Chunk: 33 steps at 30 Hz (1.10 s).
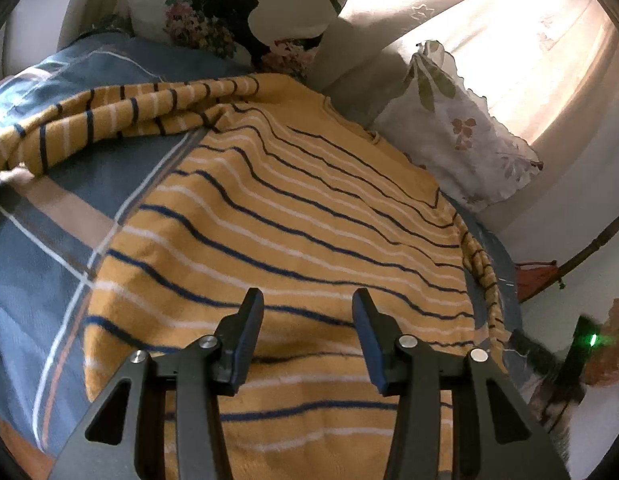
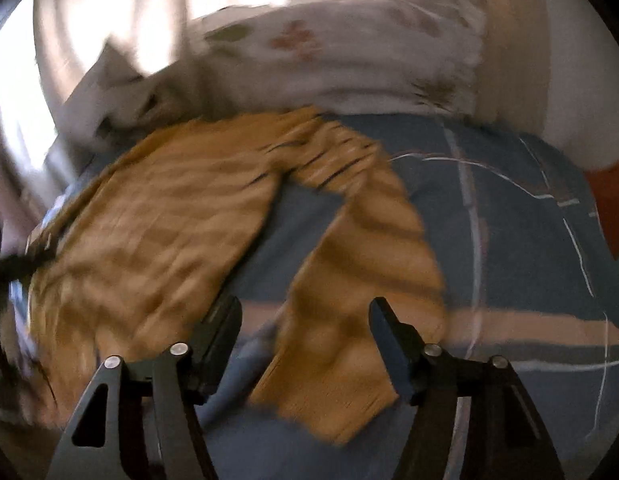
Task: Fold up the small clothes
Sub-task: 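Close the right gripper on the sleeve cuff, then carry the sleeve across the sweater body toward the collar, open right gripper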
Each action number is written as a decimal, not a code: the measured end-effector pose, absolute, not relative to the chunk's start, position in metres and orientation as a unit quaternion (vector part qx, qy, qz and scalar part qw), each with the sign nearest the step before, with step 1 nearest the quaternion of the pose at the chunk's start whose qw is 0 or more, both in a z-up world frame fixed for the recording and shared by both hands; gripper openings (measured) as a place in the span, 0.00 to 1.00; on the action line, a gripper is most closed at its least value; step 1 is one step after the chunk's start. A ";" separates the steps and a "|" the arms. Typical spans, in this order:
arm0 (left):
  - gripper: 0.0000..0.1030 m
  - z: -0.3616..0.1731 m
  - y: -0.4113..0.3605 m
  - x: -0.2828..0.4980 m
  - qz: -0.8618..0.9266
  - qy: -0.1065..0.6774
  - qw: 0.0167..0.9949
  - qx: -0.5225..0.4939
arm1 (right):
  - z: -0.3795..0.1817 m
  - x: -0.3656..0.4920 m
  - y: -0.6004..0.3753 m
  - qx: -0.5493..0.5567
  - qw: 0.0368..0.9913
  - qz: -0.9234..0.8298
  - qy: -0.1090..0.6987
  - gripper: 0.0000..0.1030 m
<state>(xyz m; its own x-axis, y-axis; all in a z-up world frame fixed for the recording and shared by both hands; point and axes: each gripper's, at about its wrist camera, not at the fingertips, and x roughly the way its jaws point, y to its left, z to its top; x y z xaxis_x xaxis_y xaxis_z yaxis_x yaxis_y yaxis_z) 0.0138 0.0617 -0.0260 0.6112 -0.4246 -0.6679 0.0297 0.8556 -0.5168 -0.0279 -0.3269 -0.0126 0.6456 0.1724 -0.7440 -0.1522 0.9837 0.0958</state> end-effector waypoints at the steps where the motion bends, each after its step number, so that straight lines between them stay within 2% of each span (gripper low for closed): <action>1: 0.44 -0.026 0.061 0.012 -0.134 0.421 0.865 -0.237 | -0.017 -0.033 -0.322 -0.007 0.908 0.087 0.409 0.68; 5: 0.44 -0.020 0.055 0.002 -0.140 0.415 0.869 -0.229 | -0.043 -0.025 -0.312 -0.083 0.909 0.050 0.405 0.67; 6: 0.44 -0.018 0.054 -0.001 -0.139 0.413 0.872 -0.225 | -0.047 -0.023 -0.315 -0.092 0.905 0.045 0.412 0.47; 7: 0.44 -0.017 0.054 -0.003 -0.137 0.411 0.873 -0.223 | -0.047 -0.020 -0.319 -0.084 0.903 0.053 0.419 0.14; 8: 0.44 -0.015 0.055 -0.005 -0.134 0.410 0.875 -0.221 | -0.039 -0.016 -0.331 -0.056 0.905 0.055 0.418 0.10; 11: 0.45 -0.013 0.061 -0.007 -0.120 0.407 0.879 -0.219 | 0.004 -0.015 -0.383 0.009 0.927 0.027 0.374 0.10; 15: 0.45 -0.014 0.066 -0.005 -0.110 0.407 0.879 -0.222 | 0.054 0.004 -0.498 0.139 0.934 -0.059 0.325 0.10; 17: 0.45 -0.016 0.064 -0.003 -0.110 0.410 0.878 -0.222 | 0.062 0.019 -0.561 0.212 0.920 -0.106 0.313 0.10; 21: 0.45 -0.020 0.059 -0.001 -0.113 0.418 0.874 -0.221 | 0.053 0.042 -0.641 0.275 0.885 -0.203 0.314 0.08; 22: 0.45 -0.020 0.059 0.000 -0.113 0.419 0.874 -0.220 | 0.049 0.045 -0.650 0.289 0.878 -0.213 0.316 0.03; 27: 0.45 -0.021 0.059 0.004 -0.111 0.419 0.873 -0.223 | 0.029 0.068 -0.663 0.308 0.856 -0.240 0.339 0.03; 33: 0.45 -0.026 0.062 0.011 -0.114 0.425 0.869 -0.225 | 0.041 0.086 -0.622 0.285 0.870 -0.208 0.346 0.03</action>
